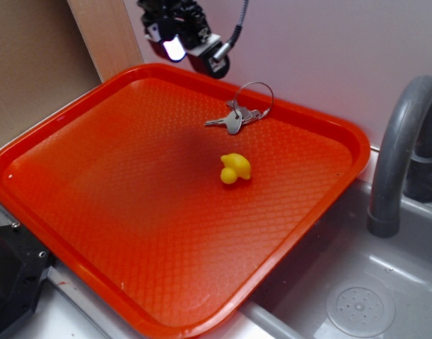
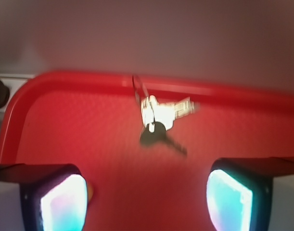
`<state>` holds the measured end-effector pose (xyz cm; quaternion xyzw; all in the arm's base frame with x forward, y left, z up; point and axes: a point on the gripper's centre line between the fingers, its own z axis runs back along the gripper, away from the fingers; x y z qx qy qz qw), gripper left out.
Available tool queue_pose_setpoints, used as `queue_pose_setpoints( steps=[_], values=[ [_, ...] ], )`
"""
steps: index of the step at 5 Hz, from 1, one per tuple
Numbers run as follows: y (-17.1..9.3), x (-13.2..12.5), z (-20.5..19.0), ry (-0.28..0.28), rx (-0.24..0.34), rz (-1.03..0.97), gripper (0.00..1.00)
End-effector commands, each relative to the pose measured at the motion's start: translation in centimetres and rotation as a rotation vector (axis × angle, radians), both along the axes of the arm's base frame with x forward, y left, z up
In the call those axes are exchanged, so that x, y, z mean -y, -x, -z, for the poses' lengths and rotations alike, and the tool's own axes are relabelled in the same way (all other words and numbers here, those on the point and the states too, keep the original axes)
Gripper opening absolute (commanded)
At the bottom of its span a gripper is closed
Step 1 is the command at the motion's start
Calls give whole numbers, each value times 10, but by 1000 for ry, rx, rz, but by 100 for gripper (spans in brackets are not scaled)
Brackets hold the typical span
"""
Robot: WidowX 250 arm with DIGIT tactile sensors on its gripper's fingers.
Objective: Grab the silver keys.
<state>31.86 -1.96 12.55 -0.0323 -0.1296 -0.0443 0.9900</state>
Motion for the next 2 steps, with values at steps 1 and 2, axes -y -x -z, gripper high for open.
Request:
queue_pose_setpoints(
  steps=[1,2],
  values=[
    [-27,12,18,0,33,122,100],
    [-41,11,40,-78,100,81,100]
  ],
)
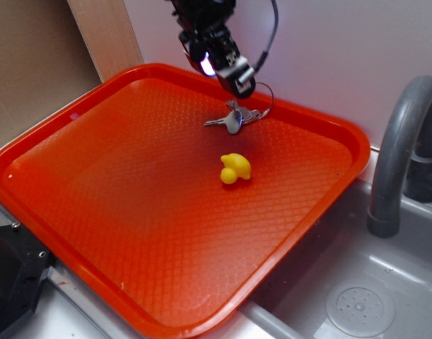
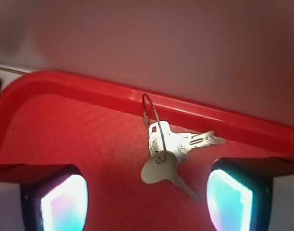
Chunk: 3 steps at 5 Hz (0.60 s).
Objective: Grab the silver keys.
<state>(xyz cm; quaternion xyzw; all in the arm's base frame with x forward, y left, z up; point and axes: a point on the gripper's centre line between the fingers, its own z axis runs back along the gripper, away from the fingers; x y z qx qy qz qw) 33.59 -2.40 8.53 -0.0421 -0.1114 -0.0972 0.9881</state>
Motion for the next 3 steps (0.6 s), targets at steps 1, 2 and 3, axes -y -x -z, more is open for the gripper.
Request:
queue_pose_setpoints(
  steps=[1,2,3],
  values=[
    [-36,3,7,-66,172,-57,98],
    [-42,4,17,-28,97,-51,0],
    [-42,6,27,-29,62,-45,0]
  ],
)
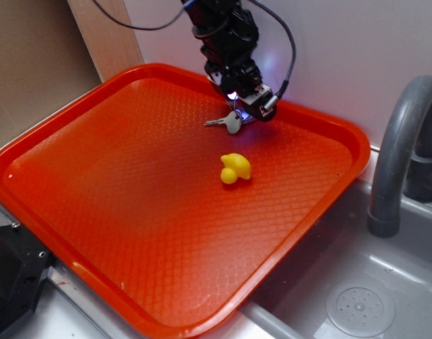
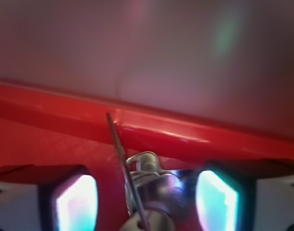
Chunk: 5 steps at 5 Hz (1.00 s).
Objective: Grab the silver keys.
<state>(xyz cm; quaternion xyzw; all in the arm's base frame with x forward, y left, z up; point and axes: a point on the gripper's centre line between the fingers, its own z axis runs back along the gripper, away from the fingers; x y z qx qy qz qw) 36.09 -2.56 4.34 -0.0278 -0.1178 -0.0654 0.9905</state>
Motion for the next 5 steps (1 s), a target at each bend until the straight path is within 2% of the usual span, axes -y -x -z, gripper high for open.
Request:
queue_pose_setpoints(
  steps=[1,2,3,4,5],
  values=[
    [-17,6,-19,-21,41,7,0],
    [-3,-5,-50,-47,38,-57,0],
    [39,-48,-100,13,5,-200,0],
    [89,-67,-153,-29,-46,-397,0],
    [138,-72,-196,-41,-90,-542,0]
  ],
)
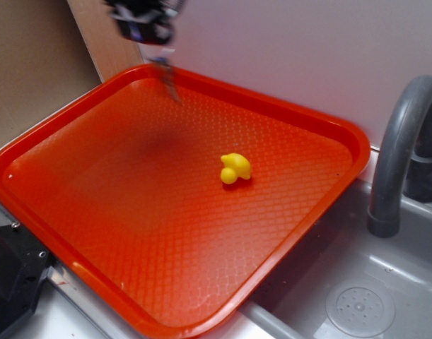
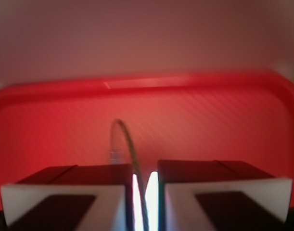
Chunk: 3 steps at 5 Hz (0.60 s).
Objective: Grab the silver keys.
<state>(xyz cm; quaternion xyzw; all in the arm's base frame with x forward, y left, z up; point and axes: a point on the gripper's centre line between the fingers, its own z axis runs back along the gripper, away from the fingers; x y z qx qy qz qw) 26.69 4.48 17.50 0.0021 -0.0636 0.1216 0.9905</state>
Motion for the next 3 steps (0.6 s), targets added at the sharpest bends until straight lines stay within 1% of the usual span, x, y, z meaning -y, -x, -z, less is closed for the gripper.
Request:
queue_pose_setpoints(
  steps=[1,2,3],
  values=[
    [53,6,-64,5,-30,-86,0],
    [49,25,-49,14,-51,-2,0],
    [41,33,-37,-13,-42,-11,0]
  ],
)
